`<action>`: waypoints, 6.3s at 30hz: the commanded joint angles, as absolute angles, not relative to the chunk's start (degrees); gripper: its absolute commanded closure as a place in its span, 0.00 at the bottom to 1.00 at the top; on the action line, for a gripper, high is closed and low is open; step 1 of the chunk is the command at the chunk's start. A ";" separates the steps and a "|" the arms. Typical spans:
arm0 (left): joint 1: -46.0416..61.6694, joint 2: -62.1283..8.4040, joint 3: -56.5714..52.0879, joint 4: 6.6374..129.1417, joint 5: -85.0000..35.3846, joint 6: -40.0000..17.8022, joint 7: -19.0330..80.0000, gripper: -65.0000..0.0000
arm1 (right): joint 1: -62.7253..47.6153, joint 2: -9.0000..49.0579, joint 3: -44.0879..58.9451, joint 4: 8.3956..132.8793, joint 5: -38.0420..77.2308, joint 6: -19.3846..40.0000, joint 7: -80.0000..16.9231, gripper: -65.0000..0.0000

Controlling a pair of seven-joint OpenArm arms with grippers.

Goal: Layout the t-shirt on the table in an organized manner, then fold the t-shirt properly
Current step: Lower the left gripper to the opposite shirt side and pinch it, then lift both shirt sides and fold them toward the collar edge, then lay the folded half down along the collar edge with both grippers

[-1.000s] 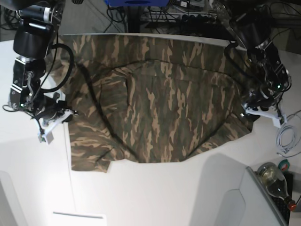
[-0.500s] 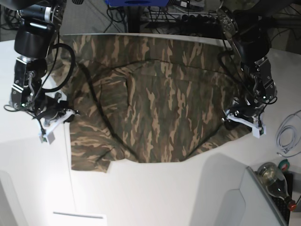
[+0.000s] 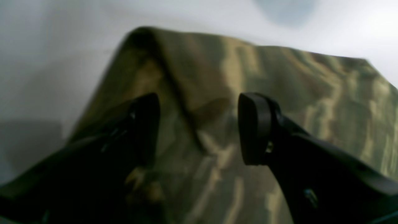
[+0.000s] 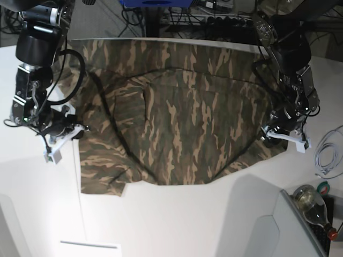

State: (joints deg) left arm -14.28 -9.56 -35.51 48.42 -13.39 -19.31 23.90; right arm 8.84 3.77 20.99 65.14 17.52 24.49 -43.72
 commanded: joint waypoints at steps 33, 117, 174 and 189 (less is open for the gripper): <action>-20.26 -9.71 -35.21 38.64 -14.64 -20.09 16.40 1.00 | 10.15 4.35 20.97 66.15 18.07 25.01 -42.77 1.00; -12.62 -17.63 -35.74 70.64 -14.73 -32.13 65.19 1.00 | 5.49 23.43 8.40 68.97 17.80 31.34 -15.08 1.00; 2.24 -21.76 -32.04 76.18 -14.37 -31.96 59.74 1.00 | -20.44 0.66 18.07 88.13 -11.91 30.81 -11.12 0.35; 2.07 -21.85 -32.04 76.00 -14.55 -31.96 59.74 1.00 | -14.55 1.27 18.42 80.92 -13.32 31.16 -11.30 0.71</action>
State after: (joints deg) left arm 2.74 -20.53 -31.77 75.24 -14.17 -31.77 60.40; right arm -14.87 0.78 18.15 80.14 -13.78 30.96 -12.19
